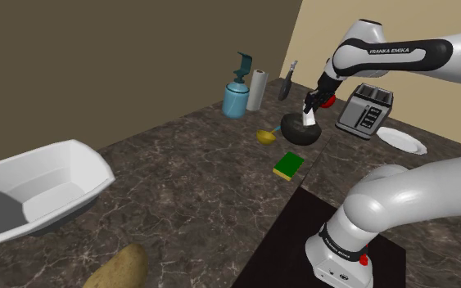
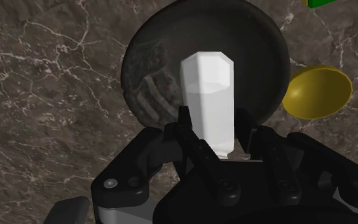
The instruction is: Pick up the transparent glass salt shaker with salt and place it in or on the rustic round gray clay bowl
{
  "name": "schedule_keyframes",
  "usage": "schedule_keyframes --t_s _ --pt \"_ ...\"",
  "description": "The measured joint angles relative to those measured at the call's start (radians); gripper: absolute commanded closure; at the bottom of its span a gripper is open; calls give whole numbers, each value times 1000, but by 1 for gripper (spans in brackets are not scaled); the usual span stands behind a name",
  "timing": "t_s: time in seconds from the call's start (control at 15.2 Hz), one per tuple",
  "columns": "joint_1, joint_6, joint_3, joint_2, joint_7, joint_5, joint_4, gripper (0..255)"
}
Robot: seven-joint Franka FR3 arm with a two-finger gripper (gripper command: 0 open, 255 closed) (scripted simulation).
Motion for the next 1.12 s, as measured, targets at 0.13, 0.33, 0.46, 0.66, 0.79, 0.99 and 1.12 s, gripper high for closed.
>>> schedule_keyframes --t_s 0.13,0.33,0.46,0.66,0.79,0.99,1.12 --pt "0 1 0 0 0 0 -1 255" --pt "0 1 0 0 0 0 -1 0" --pt "0 1 0 0 0 0 -1 0" --pt "0 1 0 0 0 0 -1 0" --pt "-3 -39 9 -17 -2 2 23 0" --pt "-1 -123 29 -36 -3 12 88 0" --pt "-3 -133 34 -43 -1 13 90 0"
